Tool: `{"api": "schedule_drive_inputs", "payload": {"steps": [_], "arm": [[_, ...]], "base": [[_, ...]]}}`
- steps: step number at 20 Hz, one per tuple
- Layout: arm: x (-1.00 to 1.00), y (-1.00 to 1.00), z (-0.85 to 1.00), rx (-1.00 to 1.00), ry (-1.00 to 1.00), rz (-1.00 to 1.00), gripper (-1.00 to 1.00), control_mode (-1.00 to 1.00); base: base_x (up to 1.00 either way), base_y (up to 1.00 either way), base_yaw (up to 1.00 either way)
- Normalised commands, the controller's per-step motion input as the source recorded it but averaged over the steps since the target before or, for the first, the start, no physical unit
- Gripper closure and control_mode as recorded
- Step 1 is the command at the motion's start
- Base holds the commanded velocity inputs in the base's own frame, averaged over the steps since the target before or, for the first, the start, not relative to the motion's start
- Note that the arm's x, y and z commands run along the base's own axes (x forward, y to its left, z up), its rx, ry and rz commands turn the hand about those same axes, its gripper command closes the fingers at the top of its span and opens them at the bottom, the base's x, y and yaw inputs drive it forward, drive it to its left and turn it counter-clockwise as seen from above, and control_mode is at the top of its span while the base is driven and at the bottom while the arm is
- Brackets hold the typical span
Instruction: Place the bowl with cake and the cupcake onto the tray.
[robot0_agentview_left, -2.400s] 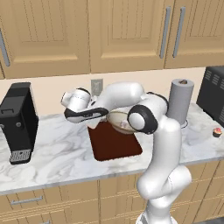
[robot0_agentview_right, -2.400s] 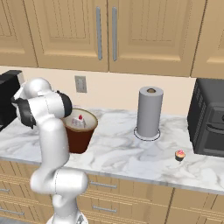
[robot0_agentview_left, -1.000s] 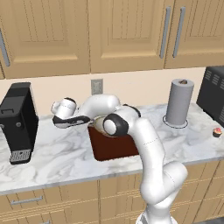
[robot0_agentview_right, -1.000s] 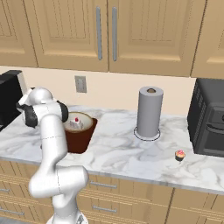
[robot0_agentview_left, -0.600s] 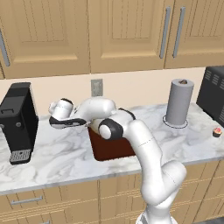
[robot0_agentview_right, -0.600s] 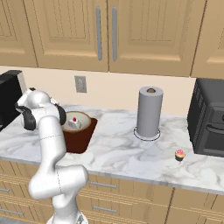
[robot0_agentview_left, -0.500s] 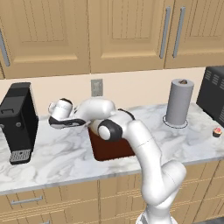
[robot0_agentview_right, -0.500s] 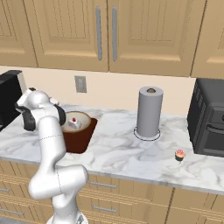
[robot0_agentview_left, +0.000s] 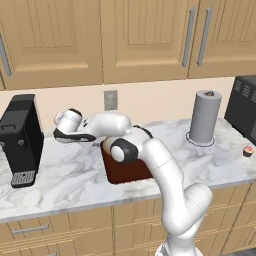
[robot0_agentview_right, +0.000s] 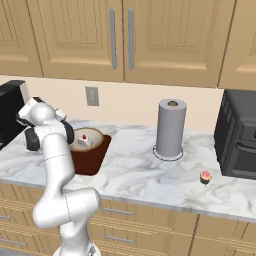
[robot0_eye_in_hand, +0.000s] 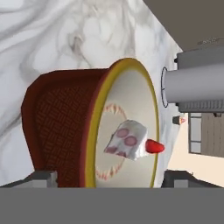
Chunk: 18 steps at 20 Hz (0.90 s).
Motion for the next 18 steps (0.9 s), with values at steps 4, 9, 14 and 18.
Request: {"api": "schedule_drive_inputs", "payload": {"steps": [4, 9, 14, 18], "arm": [[-0.15, 0.22, 0.09, 0.09, -0.06, -0.03, -1.00, -1.00], [-0.48, 0.08, 0.14, 0.07, -0.08, -0.02, -1.00, -1.00], [-0.77, -0.20, 0.39, 0.13, -0.05, -0.05, -1.00, -1.00], [-0.98, -0.27, 0.04, 0.11, -0.14, -0.01, -1.00, -1.00]], "base": [[0.00, 0.00, 0.00], [0.00, 0.00, 0.00], [0.00, 0.00, 0.00], [0.00, 0.00, 0.00]]}}
